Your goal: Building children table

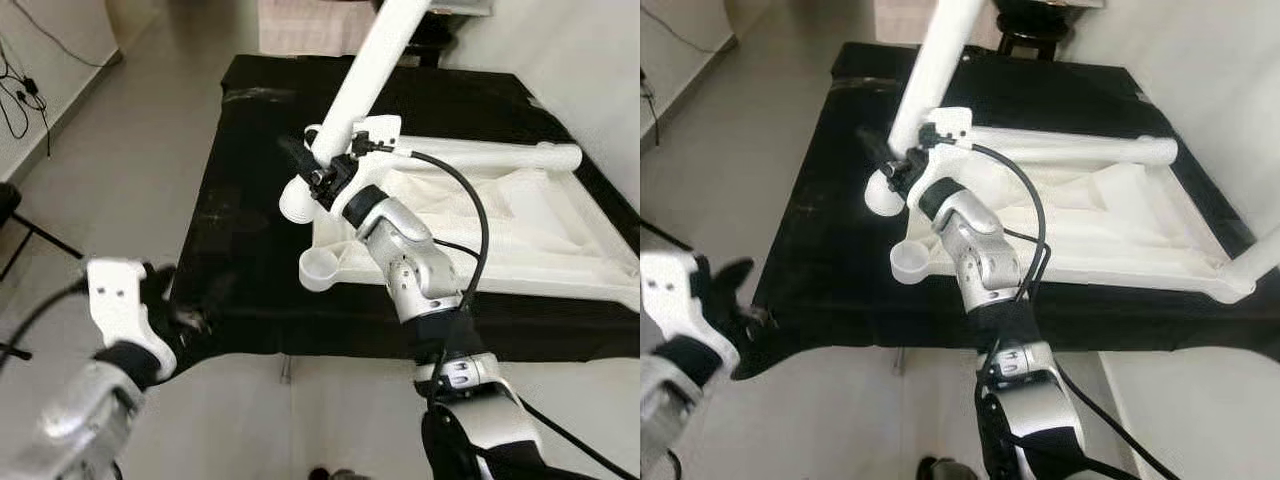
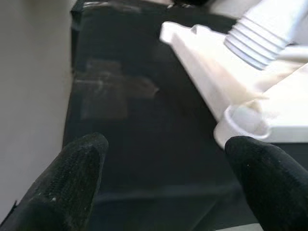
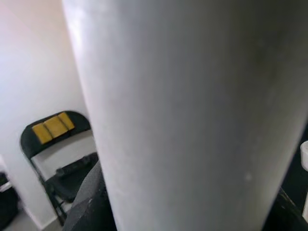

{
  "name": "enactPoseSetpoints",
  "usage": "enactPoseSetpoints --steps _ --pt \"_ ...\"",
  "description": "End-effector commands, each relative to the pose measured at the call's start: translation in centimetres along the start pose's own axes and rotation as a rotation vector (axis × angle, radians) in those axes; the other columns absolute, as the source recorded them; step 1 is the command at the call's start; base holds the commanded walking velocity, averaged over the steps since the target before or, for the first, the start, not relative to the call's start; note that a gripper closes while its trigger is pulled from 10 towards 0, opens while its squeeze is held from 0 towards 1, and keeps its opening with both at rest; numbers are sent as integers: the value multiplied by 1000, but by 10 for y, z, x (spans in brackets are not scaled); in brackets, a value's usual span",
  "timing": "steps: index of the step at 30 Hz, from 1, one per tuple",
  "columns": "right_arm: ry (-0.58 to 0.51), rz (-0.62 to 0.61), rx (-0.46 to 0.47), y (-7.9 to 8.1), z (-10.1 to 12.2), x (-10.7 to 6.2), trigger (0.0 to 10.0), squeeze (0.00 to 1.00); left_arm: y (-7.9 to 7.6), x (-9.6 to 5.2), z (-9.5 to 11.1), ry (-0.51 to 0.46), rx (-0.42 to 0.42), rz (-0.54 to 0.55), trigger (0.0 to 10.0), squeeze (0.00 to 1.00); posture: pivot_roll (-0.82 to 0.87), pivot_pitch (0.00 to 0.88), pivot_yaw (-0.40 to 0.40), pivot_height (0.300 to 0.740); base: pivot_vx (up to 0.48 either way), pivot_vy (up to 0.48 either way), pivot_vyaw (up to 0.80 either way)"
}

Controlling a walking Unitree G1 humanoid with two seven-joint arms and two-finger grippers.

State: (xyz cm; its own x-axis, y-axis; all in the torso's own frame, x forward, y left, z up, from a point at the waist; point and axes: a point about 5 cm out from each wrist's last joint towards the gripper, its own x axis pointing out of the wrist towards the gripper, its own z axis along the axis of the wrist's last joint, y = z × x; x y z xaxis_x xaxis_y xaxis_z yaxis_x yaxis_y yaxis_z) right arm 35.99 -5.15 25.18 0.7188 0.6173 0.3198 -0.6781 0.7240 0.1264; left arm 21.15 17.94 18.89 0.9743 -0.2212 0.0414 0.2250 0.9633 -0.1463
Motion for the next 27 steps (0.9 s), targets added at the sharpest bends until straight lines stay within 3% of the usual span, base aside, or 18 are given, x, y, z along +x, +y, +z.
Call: enactPoseSetpoints --steps 1,5,15,18,22,27 --pt "-29 21 -38 3 5 -2 10000 0 -4 0 -4 1 6 14 10000 0 -202 210 -104 740 0 0 0" --pt "-6 19 -50 4 -3 -11 10000 0 -2 0 -12 22 96 81 10000 0 -196 189 -105 740 0 0 0" --pt "31 39 -53 7 -14 -16 10000 0 4 -1 -20 22 116 166 10000 0 -194 156 -103 740 0 0 0" --pt "13 61 -65 14 -11 -13 10000 0 6 -3 -28 40 171 200 10000 0 -200 139 -95 740 0 0 0" --pt "4 86 -92 19 -11 -12 10000 0 6 -5 -35 50 182 234 10000 0 -200 138 -93 740 0 0 0" --pt "8 93 -106 20 -13 -12 10000 0 6 -6 -40 74 202 241 10000 0 -191 134 -96 740 0 367 0"
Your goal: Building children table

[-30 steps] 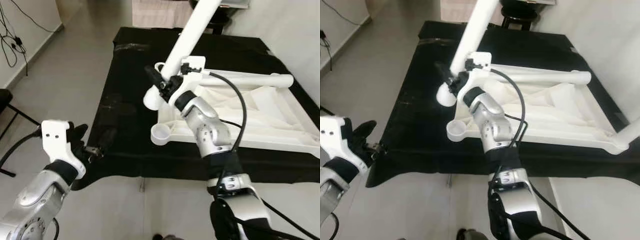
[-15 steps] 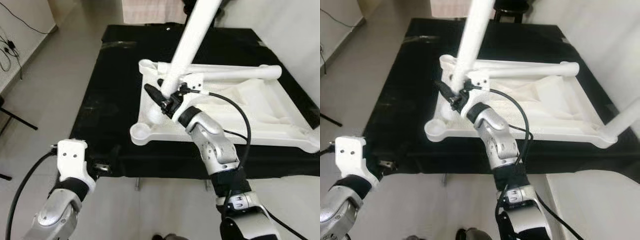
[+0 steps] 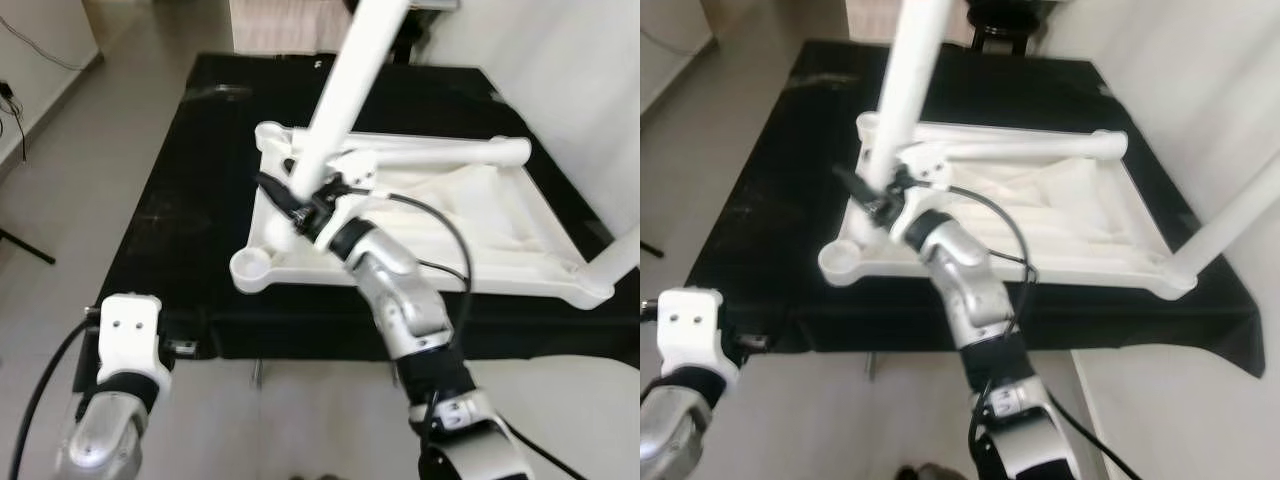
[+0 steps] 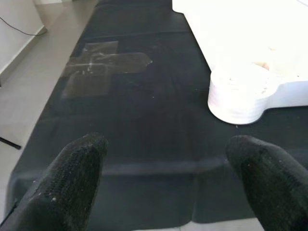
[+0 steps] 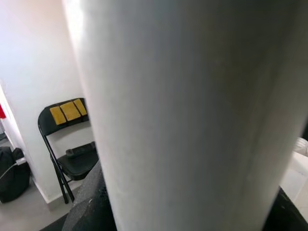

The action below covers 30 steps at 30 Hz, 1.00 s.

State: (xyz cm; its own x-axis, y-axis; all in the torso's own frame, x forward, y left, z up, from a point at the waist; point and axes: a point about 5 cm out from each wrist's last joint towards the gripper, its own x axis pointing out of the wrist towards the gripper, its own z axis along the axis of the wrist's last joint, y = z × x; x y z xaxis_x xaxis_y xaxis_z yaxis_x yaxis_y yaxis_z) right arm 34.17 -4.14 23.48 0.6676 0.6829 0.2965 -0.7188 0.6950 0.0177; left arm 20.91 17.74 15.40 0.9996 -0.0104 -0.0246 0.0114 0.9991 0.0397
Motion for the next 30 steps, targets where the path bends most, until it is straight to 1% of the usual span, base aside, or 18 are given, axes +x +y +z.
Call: enactPoseSetpoints --steps 1,3,4,5,13,15,18,19,22,23,24,27,28,30 --pt "-23 11 -19 2 3 1 10000 0 3 -2 -6 20 15 23 10000 0 -191 134 -96 740 0 480 0" --pt "-25 6 -25 2 4 2 10000 0 4 -1 -5 7 21 37 10000 0 -191 134 -96 740 0 0 0" --pt "-27 -5 -34 1 5 3 10000 0 3 -2 -4 -7 42 40 10000 0 -188 136 -96 740 0 0 0" --pt "-27 -8 -37 1 5 3 10000 0 3 -3 -4 -9 46 39 10000 0 -188 136 -96 740 0 0 0" --pt "-19 -25 -55 1 4 3 10000 0 6 -8 -8 7 62 38 10000 0 -189 151 -97 740 0 0 0" --pt "-19 -25 -55 1 4 3 10000 0 6 -8 -8 7 62 38 10000 0 -189 151 -97 740 0 0 0" --pt "-4 -41 -91 2 2 4 10000 0 7 -14 -12 34 44 24 10000 0 -187 170 -103 740 0 0 0" --pt "-4 -41 -91 2 2 4 10000 0 7 -14 -12 34 44 24 10000 0 -187 170 -103 740 0 0 0" --pt "2 -45 -107 2 1 4 10000 0 3 -19 -13 45 23 -6 10000 0 -186 179 -106 740 0 0 0" --pt "4 -35 -112 1 1 5 10000 0 1 -21 -13 45 18 -17 10000 0 -184 198 -108 740 0 0 0" --pt "4 -35 -112 1 1 5 10000 0 1 -21 -13 45 18 -17 10000 0 -184 198 -108 740 0 0 0" --pt "18 60 -94 1 2 9 10000 0 -6 -25 -11 32 44 -55 10000 0 -177 221 -117 740 0 0 0" --pt "18 60 -94 1 2 9 10000 0 -6 -25 -11 32 44 -55 10000 0 -177 221 -117 740 0 0 0" --pt "31 150 -66 4 1 12 10000 0 -11 -26 -8 17 54 -84 10000 0 -173 246 -128 740 0 0 0"
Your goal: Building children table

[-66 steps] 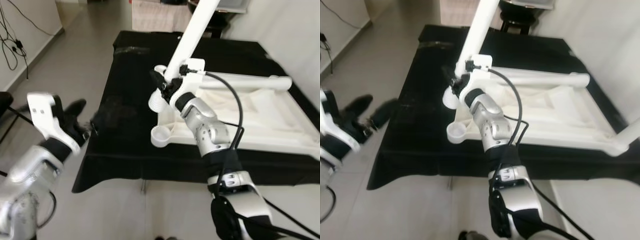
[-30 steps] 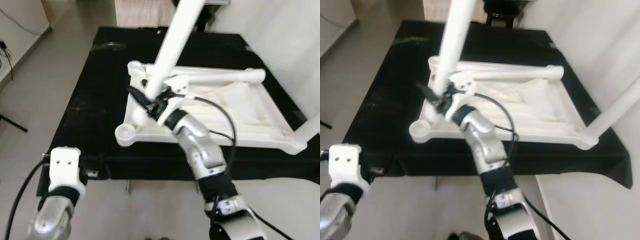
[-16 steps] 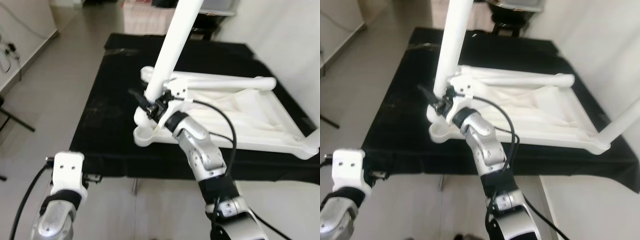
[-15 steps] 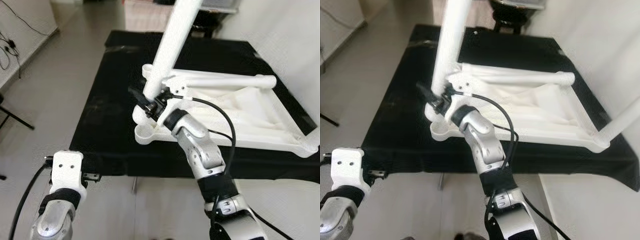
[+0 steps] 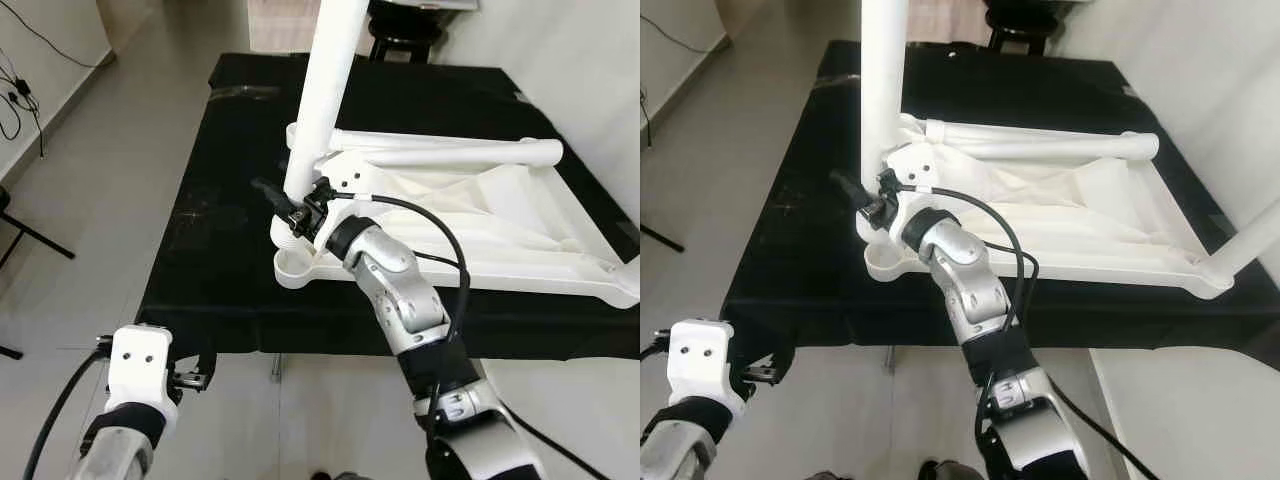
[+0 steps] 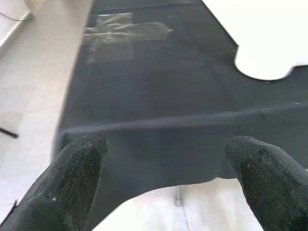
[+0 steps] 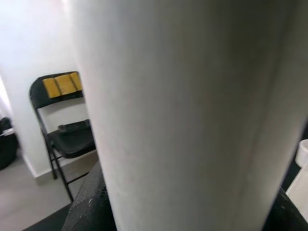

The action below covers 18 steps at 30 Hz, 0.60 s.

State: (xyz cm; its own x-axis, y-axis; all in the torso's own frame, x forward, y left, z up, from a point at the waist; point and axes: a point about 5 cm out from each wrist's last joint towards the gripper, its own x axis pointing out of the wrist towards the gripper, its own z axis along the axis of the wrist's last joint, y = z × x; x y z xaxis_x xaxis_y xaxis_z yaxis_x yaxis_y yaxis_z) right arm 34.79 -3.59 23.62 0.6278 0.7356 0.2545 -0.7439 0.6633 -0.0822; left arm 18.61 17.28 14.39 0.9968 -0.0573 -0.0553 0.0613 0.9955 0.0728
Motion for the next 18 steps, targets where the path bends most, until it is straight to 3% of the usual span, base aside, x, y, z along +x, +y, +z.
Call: enactPoseSetpoints --steps 1,7,10,18 --pt "-14 83 17 4 3 3 10000 0 -6 -4 2 -11 20 -35 10000 0 -173 246 -128 740 0 0 0" --pt "12 239 14 14 0 2 10000 0 -11 -9 7 -32 5 -60 10000 0 -168 279 -140 740 0 0 0" --pt "2 345 107 14 -5 -1 10000 0 -16 -18 11 -50 14 -79 10000 0 -150 302 -144 740 0 0 0" --pt "-58 429 186 9 3 0 10000 0 -21 -27 14 -60 33 -125 10000 0 -124 333 -134 740 0 0 0"
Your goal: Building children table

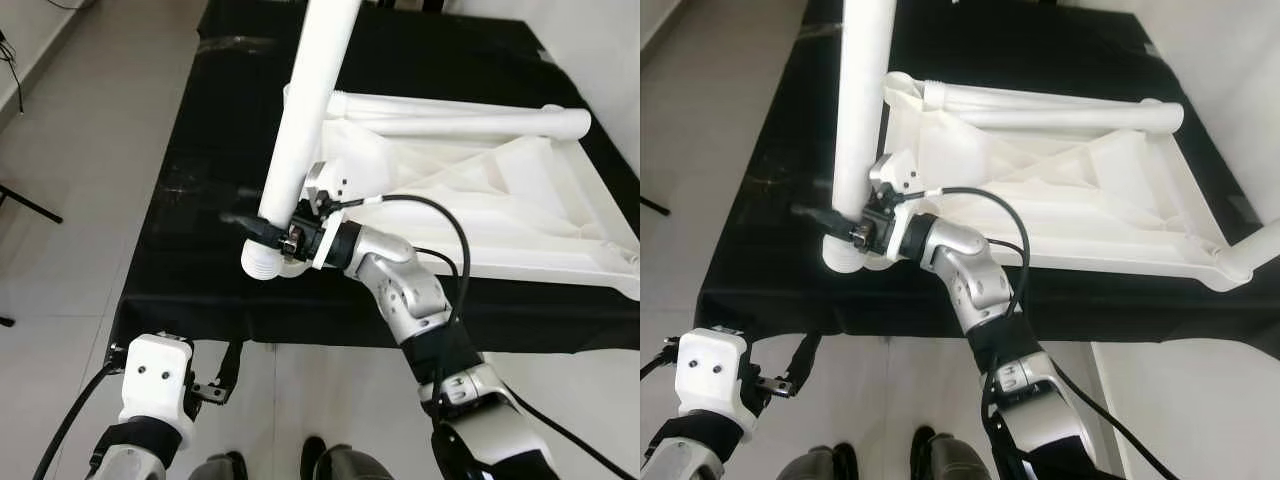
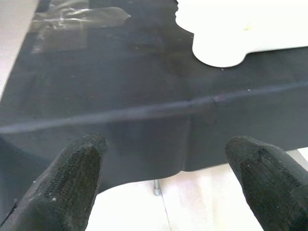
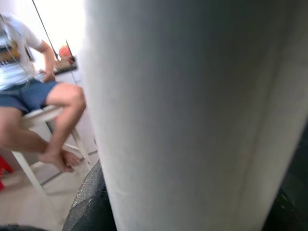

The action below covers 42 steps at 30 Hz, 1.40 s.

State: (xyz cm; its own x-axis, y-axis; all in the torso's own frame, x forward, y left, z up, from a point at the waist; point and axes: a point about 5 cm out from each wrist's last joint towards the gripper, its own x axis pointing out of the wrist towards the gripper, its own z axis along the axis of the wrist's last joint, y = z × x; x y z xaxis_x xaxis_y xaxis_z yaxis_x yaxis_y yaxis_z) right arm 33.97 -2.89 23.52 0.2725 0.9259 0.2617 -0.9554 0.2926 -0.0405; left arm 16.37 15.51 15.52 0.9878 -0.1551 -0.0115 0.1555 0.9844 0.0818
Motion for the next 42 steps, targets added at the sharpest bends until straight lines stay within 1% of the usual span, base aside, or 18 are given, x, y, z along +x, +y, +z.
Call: enactPoseSetpoints --steps 1,4,7,9,10,11,12,14,15,16,17,18,19,23,25,29,31,42 --pt "-55 39 44 -5 8 -1 10000 0 -5 -7 3 -9 29 -50 10000 0 -116 338 -130 740 0 0 0" --pt "-118 62 67 -14 21 -3 10000 0 -10 -12 5 -12 48 -96 10000 0 -108 344 -124 740 0 0 0" --pt "-128 67 70 -15 23 -3 10000 0 -10 -12 5 -12 51 -102 10000 0 -108 344 -124 740 0 0 0" --pt "-122 92 48 -16 26 -4 10000 0 -12 -15 6 -16 62 -128 10000 0 -99 356 -116 740 0 0 0" --pt "-107 113 25 -16 27 -5 10000 0 -14 -16 7 -18 68 -147 10000 0 -99 356 -115 740 0 0 0" --pt "-107 113 25 -16 27 -5 10000 0 -14 -16 7 -18 68 -147 10000 0 -99 356 -115 740 0 0 0" --pt "-81 141 -6 -16 26 -6 10000 0 -15 -18 8 -19 70 -161 10000 0 -97 356 -110 740 0 0 0" --pt "-81 141 -6 -16 26 -6 10000 0 -15 -18 8 -19 70 -161 10000 0 -97 356 -110 740 0 0 0" --pt "-58 173 -22 -15 26 -6 10000 0 -16 -19 8 -19 70 -169 10000 0 -98 359 -112 740 0 0 0" --pt "-58 173 -22 -15 26 -6 10000 0 -16 -19 8 -19 70 -169 10000 0 -98 359 -112 740 0 0 0" --pt "-15 229 -51 -12 24 -6 10000 0 -16 -20 9 -19 67 -173 10000 0 -97 361 -112 740 0 0 0" --pt "-15 229 -51 -12 24 -6 10000 0 -16 -20 9 -19 67 -173 10000 0 -97 361 -112 740 0 0 0" --pt "23 281 -73 -9 21 -6 10000 0 -16 -20 9 -20 64 -176 10000 0 -99 360 -113 740 0 0 0" --pt "60 341 -83 -5 17 -2 10000 0 -16 -21 9 -23 65 -181 10000 0 -98 360 -115 740 0 0 0" --pt "62 350 -80 -4 16 -1 10000 0 -16 -21 9 -24 67 -182 10000 0 -98 360 -115 740 0 0 0" --pt "138 375 -105 -3 7 2 10000 0 -17 -19 10 -31 71 -181 10000 0 -105 364 -120 740 0 0 0" --pt "156 380 -114 -4 6 2 10000 0 -17 -19 10 -33 72 -182 10000 0 -105 364 -120 740 0 0 0" --pt "197 333 -143 -14 11 3 10000 0 -16 -19 10 -37 71 -182 10000 0 -110 359 -119 740 0 0 0"
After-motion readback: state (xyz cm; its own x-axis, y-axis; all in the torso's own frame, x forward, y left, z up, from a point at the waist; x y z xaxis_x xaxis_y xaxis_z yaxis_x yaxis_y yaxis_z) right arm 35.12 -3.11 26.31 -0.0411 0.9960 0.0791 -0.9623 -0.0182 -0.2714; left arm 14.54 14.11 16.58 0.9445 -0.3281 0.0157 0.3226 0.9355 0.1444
